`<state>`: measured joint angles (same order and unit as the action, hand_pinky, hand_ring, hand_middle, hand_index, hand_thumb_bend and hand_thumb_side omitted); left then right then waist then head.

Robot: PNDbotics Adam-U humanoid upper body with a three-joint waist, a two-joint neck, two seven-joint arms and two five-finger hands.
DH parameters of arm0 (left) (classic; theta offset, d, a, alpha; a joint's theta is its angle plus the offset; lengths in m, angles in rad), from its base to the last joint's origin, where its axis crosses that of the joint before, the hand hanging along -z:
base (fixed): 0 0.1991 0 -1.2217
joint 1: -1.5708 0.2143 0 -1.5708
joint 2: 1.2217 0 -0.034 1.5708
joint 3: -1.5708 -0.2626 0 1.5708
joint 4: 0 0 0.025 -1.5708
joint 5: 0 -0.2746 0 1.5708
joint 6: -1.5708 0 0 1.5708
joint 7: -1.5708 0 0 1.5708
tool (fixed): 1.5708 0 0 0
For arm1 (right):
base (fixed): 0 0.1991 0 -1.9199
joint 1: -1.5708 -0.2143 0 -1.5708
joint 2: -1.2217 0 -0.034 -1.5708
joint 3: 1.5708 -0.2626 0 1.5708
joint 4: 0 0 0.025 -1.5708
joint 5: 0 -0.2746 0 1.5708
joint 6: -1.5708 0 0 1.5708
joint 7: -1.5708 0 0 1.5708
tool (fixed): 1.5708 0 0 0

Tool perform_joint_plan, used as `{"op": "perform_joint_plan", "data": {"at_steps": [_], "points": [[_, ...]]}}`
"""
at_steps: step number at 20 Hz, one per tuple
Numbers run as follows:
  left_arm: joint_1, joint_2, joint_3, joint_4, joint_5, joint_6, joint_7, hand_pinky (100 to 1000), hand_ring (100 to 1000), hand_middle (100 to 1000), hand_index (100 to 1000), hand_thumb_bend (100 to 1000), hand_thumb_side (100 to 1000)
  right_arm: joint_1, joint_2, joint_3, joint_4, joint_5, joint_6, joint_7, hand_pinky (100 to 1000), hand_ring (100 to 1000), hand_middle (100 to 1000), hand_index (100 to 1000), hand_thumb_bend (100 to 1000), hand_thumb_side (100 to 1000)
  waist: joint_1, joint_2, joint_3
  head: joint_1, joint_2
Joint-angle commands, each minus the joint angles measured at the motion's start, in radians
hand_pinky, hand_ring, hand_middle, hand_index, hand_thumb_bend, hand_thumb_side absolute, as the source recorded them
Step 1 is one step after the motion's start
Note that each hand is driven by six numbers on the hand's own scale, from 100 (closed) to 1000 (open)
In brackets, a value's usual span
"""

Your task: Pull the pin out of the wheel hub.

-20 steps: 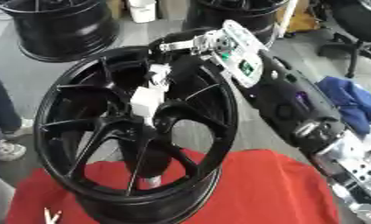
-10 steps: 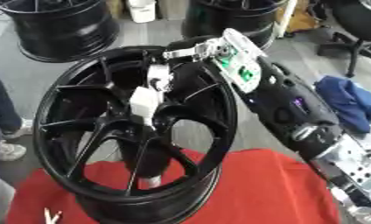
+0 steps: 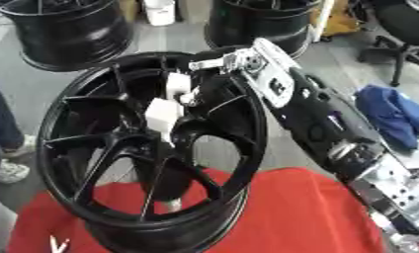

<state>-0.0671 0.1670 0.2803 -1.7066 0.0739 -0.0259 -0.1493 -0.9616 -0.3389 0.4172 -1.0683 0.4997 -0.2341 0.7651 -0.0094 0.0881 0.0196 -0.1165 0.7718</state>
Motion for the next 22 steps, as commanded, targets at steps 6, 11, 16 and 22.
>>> {"op": "perform_joint_plan", "data": {"at_steps": [6,11,16,22], "points": [[-0.004,0.011,0.003,-0.010,-0.002,-0.002,-0.004,636,628,646,740,518,732,-0.015,-0.003,-0.019,0.013,0.002,-0.012,-0.064,735,731,823,857,100,432,0.003,-0.012,0.002,-0.008,-0.002],[-0.004,0.011,0.003,-0.010,-0.002,-0.001,-0.005,636,628,645,740,516,733,-0.016,0.001,-0.020,0.004,-0.022,-0.026,-0.142,733,702,728,658,100,206,0.003,-0.012,0.002,-0.010,-0.002],[-0.004,0.010,0.002,-0.010,-0.002,-0.001,-0.006,637,628,645,741,516,733,-0.018,0.003,-0.021,-0.003,-0.079,-0.046,-0.226,725,685,656,516,100,198,0.003,-0.011,0.003,-0.010,-0.002],[-0.004,0.010,0.001,-0.008,-0.002,0.000,-0.007,637,628,645,741,515,734,-0.039,-0.002,-0.032,0.008,-0.186,-0.038,-0.265,713,687,657,504,100,353,0.001,-0.013,0.006,-0.013,-0.002]]}}
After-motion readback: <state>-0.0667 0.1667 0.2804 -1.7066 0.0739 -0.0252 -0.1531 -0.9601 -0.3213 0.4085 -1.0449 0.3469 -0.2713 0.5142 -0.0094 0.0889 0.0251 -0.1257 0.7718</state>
